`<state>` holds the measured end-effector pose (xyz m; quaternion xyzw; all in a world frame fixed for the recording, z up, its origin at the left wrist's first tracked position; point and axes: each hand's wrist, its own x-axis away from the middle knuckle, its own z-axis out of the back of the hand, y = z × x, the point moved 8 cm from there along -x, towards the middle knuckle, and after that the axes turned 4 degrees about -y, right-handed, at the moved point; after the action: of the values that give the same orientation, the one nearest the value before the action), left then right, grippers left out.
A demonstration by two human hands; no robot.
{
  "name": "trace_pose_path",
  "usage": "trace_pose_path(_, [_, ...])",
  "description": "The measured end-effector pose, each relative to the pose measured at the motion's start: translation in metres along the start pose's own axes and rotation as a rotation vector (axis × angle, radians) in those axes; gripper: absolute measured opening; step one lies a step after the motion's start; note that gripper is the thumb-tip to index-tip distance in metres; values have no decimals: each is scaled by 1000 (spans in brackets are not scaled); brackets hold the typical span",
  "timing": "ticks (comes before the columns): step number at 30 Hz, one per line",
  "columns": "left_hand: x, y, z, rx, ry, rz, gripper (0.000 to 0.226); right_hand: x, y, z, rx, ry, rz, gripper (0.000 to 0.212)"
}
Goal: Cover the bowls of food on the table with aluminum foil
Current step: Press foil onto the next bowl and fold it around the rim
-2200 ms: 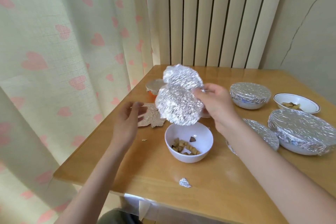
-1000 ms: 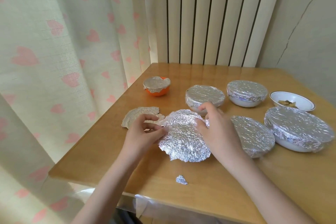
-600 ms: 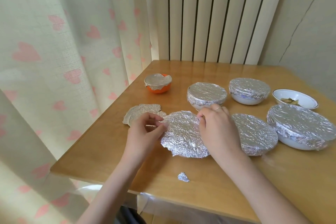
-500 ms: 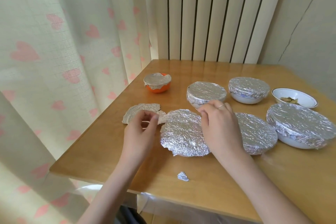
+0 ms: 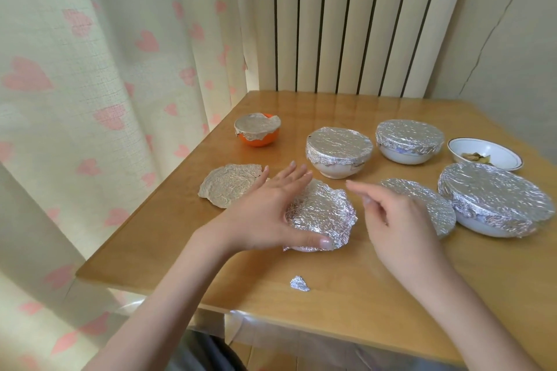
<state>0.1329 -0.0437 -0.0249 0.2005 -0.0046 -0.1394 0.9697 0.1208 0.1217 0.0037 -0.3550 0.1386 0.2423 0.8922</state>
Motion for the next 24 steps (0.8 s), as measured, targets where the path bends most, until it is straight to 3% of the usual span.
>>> trace_pose_path(4, [-7,-2,-7,-63,-91,37,127,5,-10,-23,69,-172,65,37])
trace_pose_path(15, [-12,0,-12,-38,-110,39,134,1,-15,-25,135,-182,26,40])
trace_pose_path(20, [-10,3,-12,-31,-123,72,133,-29,-25,-20,168,-71,56,37])
trace_pose_path(24, [-8,2,-10,-13,-96,100,127,-44,-21,-58,102,-209,27,38])
